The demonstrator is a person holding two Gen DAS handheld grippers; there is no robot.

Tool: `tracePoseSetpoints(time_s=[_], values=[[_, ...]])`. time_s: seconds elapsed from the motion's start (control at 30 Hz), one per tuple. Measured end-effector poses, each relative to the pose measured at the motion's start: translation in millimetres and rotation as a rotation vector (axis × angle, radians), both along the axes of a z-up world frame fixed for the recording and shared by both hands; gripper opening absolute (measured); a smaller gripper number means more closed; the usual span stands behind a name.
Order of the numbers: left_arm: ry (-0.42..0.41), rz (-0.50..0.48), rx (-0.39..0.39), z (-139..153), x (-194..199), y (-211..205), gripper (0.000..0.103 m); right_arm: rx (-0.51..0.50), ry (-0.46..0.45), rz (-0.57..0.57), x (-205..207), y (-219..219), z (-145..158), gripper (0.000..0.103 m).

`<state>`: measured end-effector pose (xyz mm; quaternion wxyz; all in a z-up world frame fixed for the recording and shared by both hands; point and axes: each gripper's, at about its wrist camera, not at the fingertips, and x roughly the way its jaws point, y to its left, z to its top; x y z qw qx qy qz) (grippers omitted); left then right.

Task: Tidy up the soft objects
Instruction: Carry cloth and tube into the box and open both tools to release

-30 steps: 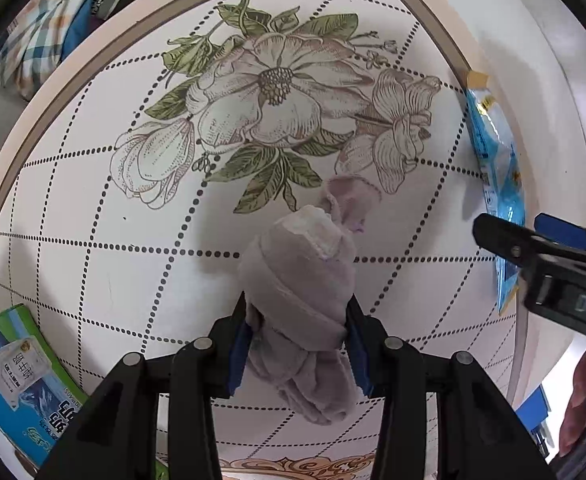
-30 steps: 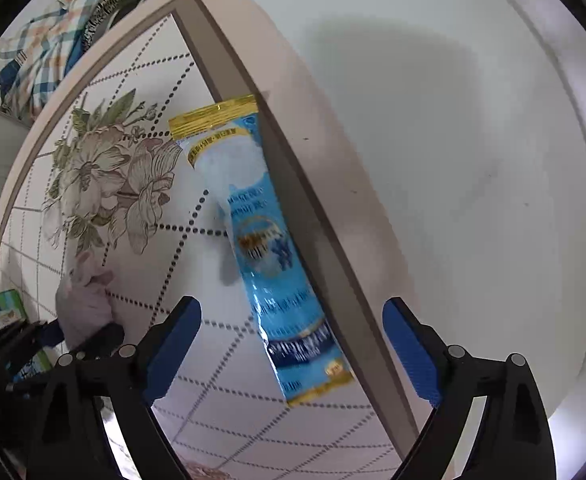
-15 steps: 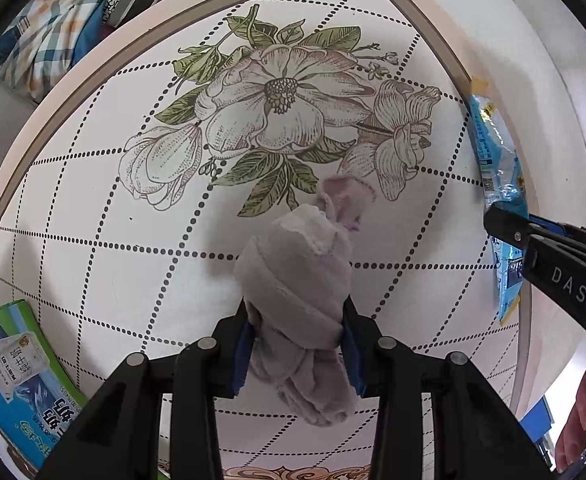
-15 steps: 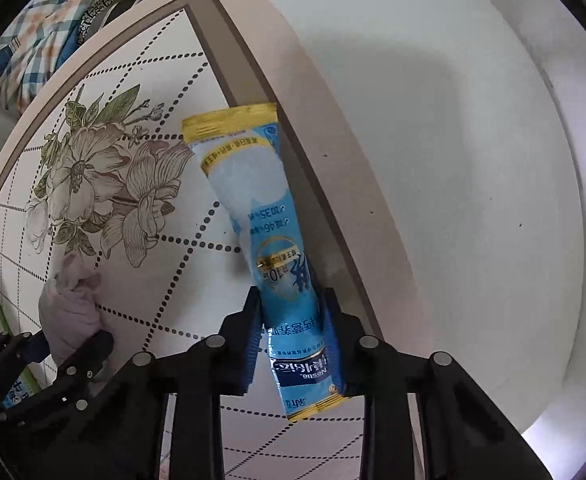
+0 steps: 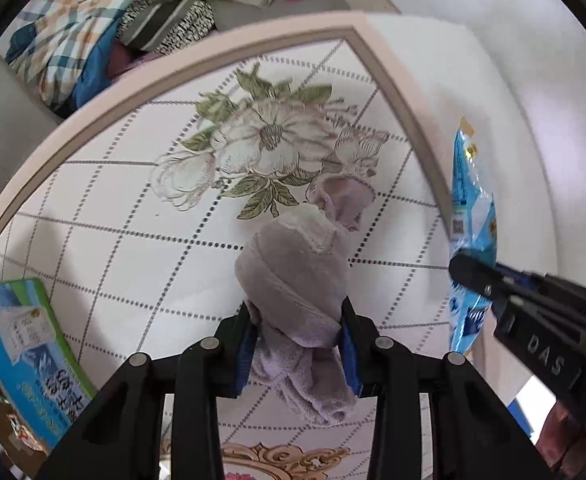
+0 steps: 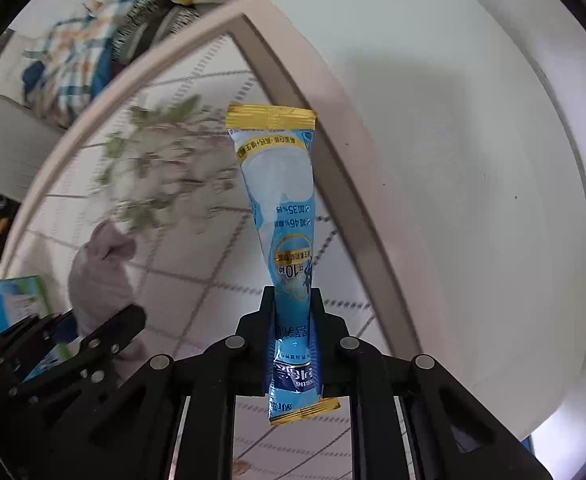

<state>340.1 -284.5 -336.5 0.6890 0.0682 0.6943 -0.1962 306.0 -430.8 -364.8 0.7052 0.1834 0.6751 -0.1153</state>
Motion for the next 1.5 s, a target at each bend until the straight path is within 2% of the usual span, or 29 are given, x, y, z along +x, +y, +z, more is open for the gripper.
tracePoseSetpoints(time_s=[0.23,0.43,0.57,0.67,0.8,0.87,1.0,1.17,1.3,1.37,1.5], values=[[-0.039,0.08,-0.103,60,-22,46,0.033,0.053,-0.109,0.04,-24,32,69,0.015],[-0.085,0.161,-0.175,107,-48,117,0.033,0.108,-0.174,0.095,-48,71,118,0.015],[-0.115,0.223,-0.175,127,-63,179,0.033,0.155,-0.194,0.159,-59,125,138,0.015],[-0.118,0.28,-0.161,130,-74,230,0.033,0.19,-0.201,0.209,-63,176,144,0.015],[-0.1,0.36,-0.132,118,-80,294,0.033,0.229,-0.195,0.265,-72,240,146,0.015],[-0.066,0.404,-0.142,106,-82,324,0.033,0.227,-0.186,0.296,-71,270,143,0.015],[-0.002,0.444,-0.16,77,-80,351,0.033,0.175,-0.158,0.351,-60,328,128,0.015],[0.076,0.444,-0.192,41,-76,359,0.033,0.082,-0.096,0.388,-46,367,103,0.015],[0.148,0.439,-0.2,13,-74,360,0.035,-0.003,-0.046,0.398,-35,381,78,0.015],[0.183,0.425,-0.172,-1,-75,358,0.036,-0.029,-0.022,0.401,-33,383,69,0.015],[0.197,0.4,-0.118,-13,-78,354,0.037,-0.099,0.005,0.411,-29,386,55,0.018]])
